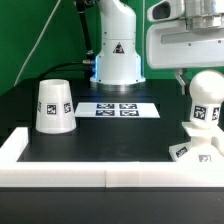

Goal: Assemble lamp

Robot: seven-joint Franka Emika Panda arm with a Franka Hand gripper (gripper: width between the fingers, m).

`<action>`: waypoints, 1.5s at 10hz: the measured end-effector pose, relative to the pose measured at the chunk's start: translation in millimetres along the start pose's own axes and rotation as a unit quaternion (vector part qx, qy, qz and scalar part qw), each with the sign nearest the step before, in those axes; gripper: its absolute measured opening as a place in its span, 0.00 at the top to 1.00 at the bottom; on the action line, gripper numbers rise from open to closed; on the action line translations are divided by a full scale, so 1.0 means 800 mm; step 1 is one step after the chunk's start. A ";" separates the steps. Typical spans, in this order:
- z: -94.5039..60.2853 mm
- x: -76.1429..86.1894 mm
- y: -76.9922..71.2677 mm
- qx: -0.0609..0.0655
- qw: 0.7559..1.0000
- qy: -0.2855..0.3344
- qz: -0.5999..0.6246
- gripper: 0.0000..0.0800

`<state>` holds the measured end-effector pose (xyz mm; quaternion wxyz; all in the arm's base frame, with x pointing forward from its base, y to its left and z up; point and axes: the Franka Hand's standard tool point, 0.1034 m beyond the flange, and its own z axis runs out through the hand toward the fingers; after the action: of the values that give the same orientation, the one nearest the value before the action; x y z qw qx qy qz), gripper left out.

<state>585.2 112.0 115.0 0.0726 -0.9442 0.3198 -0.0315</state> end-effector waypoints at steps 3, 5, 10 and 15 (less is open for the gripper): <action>0.000 0.000 0.000 -0.002 0.999 0.001 -0.044 0.15; -0.001 -0.001 -0.005 -0.007 0.990 0.008 -0.142 0.13; -0.001 0.001 -0.003 -0.009 0.943 0.006 -0.332 0.13; -0.009 0.018 -0.010 -0.039 0.759 0.020 -0.650 0.13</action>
Offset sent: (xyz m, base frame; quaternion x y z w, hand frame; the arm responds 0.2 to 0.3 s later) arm 0.0113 -0.0160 0.0028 -0.0318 0.0293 -0.1962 0.9796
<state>600.6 109.0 123.3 -0.0088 -0.9266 -0.3678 -0.0779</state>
